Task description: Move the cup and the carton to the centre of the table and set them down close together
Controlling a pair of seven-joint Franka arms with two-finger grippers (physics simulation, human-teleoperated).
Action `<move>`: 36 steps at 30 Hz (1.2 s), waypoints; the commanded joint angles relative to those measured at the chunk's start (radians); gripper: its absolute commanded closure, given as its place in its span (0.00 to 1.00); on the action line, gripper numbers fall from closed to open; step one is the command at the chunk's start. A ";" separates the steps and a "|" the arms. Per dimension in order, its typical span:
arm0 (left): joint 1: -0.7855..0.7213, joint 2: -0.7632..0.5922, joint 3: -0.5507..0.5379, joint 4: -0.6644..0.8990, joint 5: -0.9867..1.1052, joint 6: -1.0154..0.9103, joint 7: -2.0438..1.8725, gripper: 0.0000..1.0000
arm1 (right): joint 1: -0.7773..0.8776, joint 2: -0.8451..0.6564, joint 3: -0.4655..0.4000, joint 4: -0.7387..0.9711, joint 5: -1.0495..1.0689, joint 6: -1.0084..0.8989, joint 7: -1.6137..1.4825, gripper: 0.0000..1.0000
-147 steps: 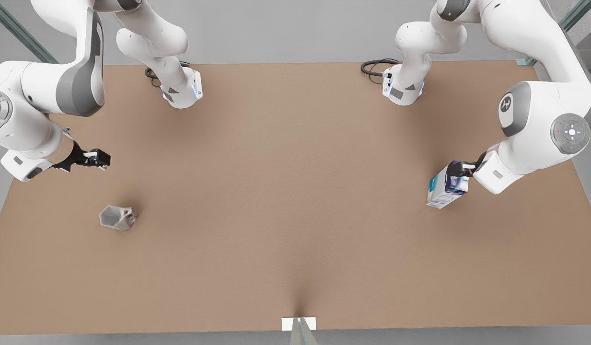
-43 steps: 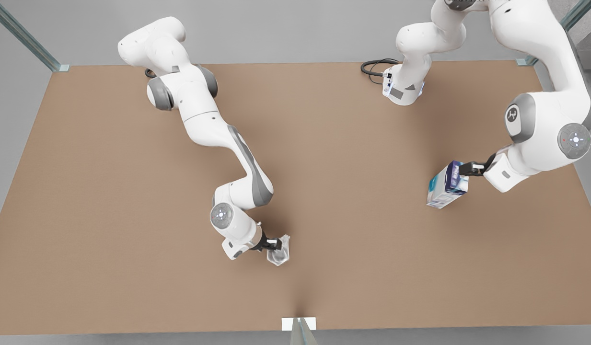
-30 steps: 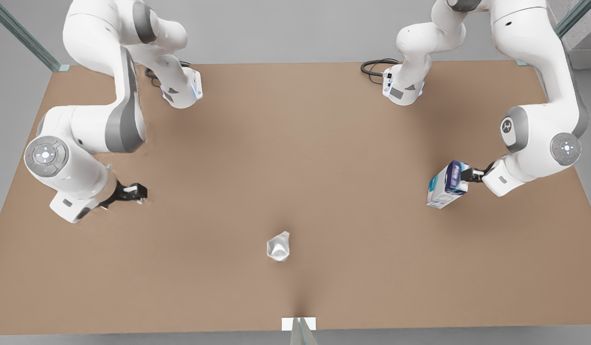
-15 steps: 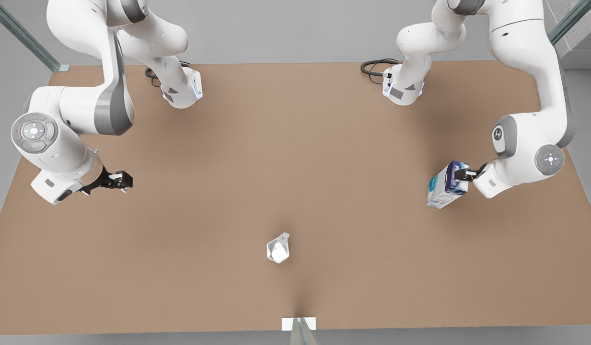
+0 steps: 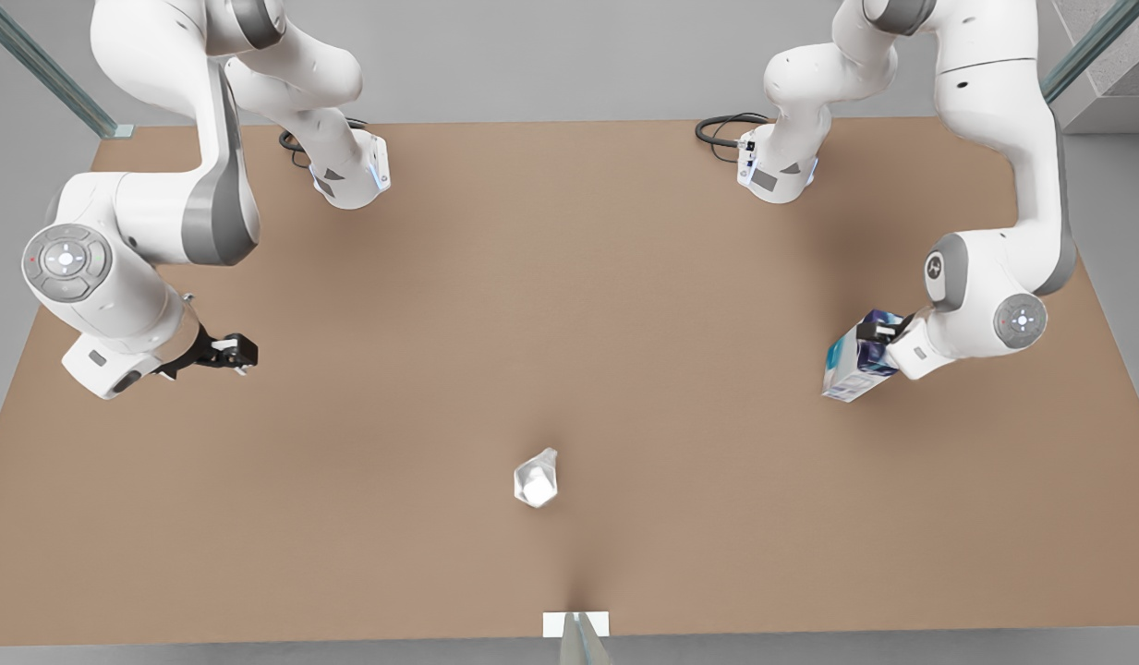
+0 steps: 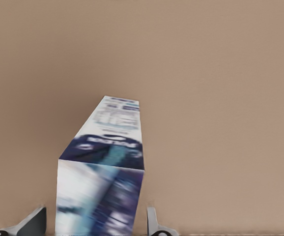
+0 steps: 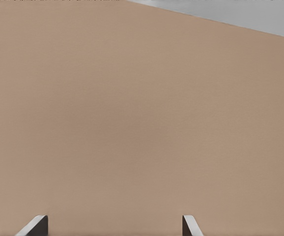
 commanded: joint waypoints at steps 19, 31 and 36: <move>-0.008 0.045 0.001 -0.026 0.005 0.024 0.014 0.51 | -0.002 0.001 0.000 -0.001 0.002 0.023 0.000 0.00; -0.013 -0.044 -0.089 0.074 -0.013 -0.110 0.014 0.52 | -0.003 0.001 0.000 -0.001 0.002 0.023 0.000 0.00; -0.040 -0.053 -0.137 0.183 -0.007 -0.111 0.071 0.52 | -0.005 0.001 0.000 -0.001 0.002 0.023 0.000 0.00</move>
